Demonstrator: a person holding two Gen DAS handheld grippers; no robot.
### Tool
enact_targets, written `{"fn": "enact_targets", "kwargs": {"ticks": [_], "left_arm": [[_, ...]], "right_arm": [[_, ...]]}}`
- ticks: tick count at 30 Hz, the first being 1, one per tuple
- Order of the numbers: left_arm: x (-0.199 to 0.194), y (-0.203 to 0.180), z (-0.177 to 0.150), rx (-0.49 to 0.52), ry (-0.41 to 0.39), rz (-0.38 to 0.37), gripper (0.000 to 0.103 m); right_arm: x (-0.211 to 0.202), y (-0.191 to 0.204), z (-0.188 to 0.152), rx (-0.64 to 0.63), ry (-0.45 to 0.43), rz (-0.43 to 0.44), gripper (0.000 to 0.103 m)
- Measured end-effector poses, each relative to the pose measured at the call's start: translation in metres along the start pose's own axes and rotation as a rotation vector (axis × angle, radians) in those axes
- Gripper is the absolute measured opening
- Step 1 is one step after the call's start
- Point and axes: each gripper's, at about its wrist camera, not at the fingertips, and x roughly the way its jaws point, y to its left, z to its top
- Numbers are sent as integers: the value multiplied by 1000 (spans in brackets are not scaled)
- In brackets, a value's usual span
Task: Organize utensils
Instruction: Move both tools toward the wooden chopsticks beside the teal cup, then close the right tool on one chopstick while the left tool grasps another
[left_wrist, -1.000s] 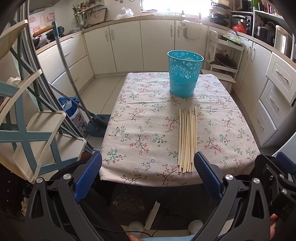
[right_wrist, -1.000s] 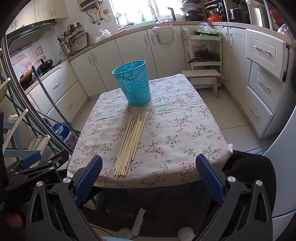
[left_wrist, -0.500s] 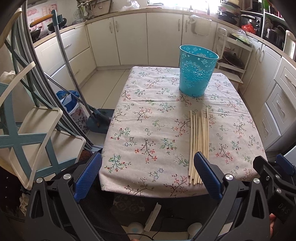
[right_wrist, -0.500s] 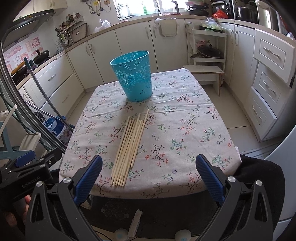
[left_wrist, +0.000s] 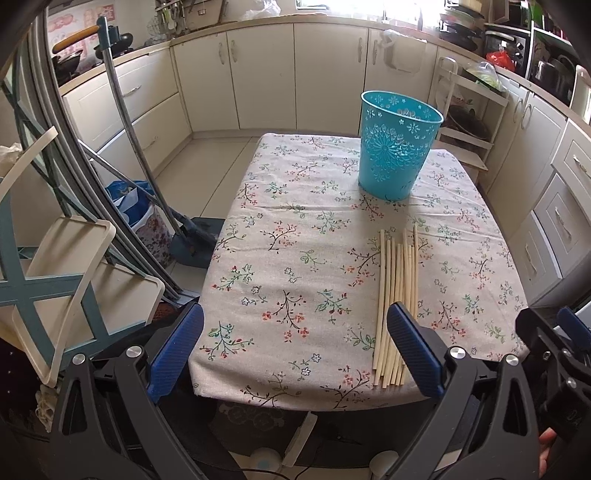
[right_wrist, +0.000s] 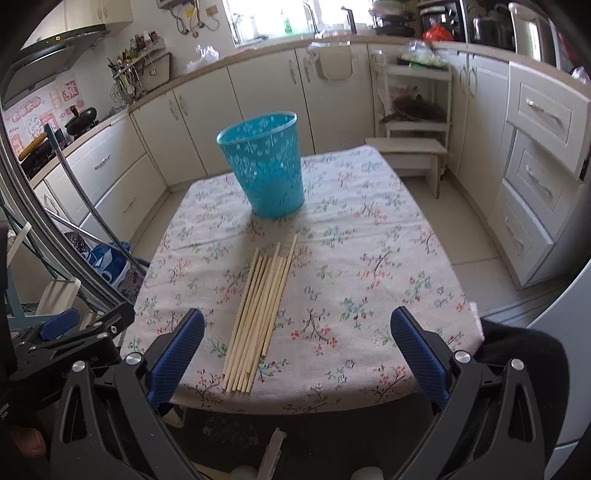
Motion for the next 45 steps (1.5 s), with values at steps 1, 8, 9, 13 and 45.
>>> {"fn": "enact_targets", "kwargs": {"ticks": [1,8,9,13,45], "left_arm": [[-3,0,1,-7,-8,-4,95],[-18,-1,7,-19,-65,-11,95],[-18,0,7,-21,-64,-10,95],[-15,2,7,-26,-58,-4,95],[97,-13,9,10,116,45,95]], "right_arm": [[-7,1,2,-8,-26,-5,97],[-25,10,12,-40,-98,-3,97],[-23,8,12,-37,-90,-3,97],[-15,5,10,-25,-68,-5,97],[145,11,8,-35,179,-19,53]]}}
